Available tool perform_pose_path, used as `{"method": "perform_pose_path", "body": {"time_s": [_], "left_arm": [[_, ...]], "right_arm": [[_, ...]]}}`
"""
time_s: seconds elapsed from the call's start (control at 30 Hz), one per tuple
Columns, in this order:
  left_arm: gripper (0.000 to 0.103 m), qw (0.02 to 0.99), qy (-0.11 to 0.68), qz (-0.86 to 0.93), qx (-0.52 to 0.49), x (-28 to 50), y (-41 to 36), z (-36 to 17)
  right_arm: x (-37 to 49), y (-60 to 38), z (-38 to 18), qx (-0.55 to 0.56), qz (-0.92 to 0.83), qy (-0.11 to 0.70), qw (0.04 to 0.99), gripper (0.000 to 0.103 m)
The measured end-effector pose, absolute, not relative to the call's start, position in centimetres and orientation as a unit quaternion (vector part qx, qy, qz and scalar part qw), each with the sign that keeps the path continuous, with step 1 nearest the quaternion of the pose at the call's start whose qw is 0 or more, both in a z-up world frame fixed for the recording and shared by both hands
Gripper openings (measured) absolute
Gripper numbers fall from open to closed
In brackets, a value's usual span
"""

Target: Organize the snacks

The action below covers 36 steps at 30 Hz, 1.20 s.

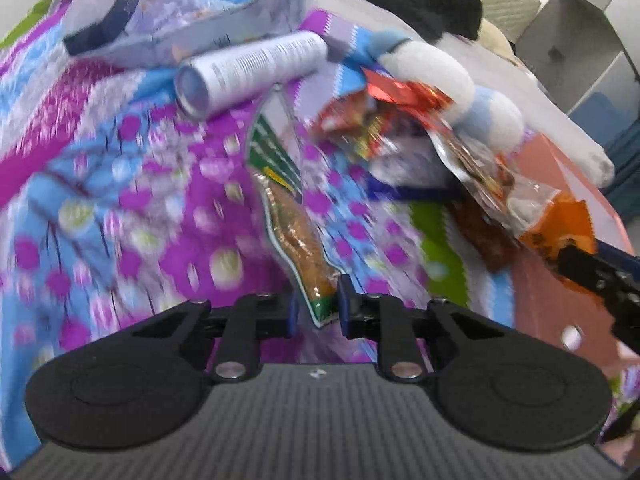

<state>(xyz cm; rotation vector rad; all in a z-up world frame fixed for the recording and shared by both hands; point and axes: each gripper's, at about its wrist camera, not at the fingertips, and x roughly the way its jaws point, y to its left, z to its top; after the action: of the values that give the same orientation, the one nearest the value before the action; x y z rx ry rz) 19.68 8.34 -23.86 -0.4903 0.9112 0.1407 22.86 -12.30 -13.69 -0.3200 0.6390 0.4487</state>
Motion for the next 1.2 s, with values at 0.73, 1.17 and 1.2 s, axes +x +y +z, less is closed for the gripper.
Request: {"method": "perform_pose_path", "body": {"time_s": [0.73, 1.17, 1.2], "left_arm": [[0.078, 0.836, 0.488, 0.046, -0.246, 8.8, 6.2, -24.1], [0.094, 0.825, 0.484, 0.077, -0.282, 9.2, 7.2, -24.6], [0.094, 0.823, 0.486, 0.079, -0.284, 9.4, 7.1, -24.7]], "right_arm": [[11.6, -17.3, -20.1, -0.118, 0.222, 0.387, 0.887, 0.021], [13.5, -14.9, -20.9, -0.117, 0.295, 0.350, 0.881, 0.087], [13.8, -14.5, -21.4, -0.126, 0.300, 0.352, 0.878, 0.087]]}}
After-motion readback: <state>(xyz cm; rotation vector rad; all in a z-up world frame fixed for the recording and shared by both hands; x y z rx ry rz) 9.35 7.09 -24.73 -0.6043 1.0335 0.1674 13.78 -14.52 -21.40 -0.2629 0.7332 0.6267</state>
